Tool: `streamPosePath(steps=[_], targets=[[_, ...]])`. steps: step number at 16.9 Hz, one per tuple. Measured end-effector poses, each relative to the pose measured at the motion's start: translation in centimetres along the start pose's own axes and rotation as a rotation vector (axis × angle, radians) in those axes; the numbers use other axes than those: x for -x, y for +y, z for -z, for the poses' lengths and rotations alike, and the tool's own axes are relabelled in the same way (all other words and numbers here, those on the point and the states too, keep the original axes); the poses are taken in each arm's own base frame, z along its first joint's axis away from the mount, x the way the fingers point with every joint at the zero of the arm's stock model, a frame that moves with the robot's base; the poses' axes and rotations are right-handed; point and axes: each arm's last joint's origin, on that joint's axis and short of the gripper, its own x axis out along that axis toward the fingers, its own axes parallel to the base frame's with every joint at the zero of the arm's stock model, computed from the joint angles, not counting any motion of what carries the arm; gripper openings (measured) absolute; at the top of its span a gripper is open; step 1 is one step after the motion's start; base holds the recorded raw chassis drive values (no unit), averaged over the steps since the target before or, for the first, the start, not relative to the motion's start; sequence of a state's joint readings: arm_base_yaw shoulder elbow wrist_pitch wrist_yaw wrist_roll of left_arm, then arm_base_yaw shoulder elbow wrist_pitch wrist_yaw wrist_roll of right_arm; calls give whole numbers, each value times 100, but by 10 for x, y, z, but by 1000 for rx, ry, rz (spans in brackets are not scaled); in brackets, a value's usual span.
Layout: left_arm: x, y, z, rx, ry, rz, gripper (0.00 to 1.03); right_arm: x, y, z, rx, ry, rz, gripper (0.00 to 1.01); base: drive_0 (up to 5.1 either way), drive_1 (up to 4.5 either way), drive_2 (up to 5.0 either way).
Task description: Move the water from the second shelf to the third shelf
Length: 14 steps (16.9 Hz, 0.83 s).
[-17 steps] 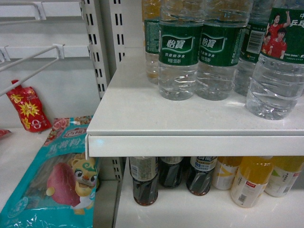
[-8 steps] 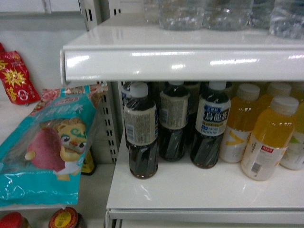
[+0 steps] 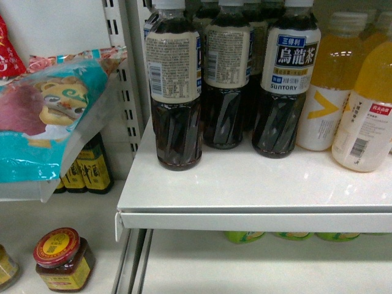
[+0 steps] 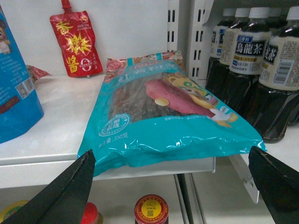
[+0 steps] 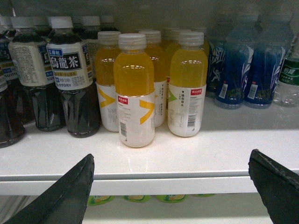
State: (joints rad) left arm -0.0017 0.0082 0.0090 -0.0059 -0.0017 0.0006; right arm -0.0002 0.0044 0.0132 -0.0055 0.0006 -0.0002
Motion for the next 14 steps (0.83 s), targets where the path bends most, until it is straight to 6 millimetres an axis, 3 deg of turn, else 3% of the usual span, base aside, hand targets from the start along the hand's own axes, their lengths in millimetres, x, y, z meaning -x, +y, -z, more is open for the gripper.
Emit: streamPosePath(steps=[14], targets=[[0, 0, 0, 0, 0, 2, 98, 0, 0, 0, 0, 0, 0, 98, 0, 0, 0]])
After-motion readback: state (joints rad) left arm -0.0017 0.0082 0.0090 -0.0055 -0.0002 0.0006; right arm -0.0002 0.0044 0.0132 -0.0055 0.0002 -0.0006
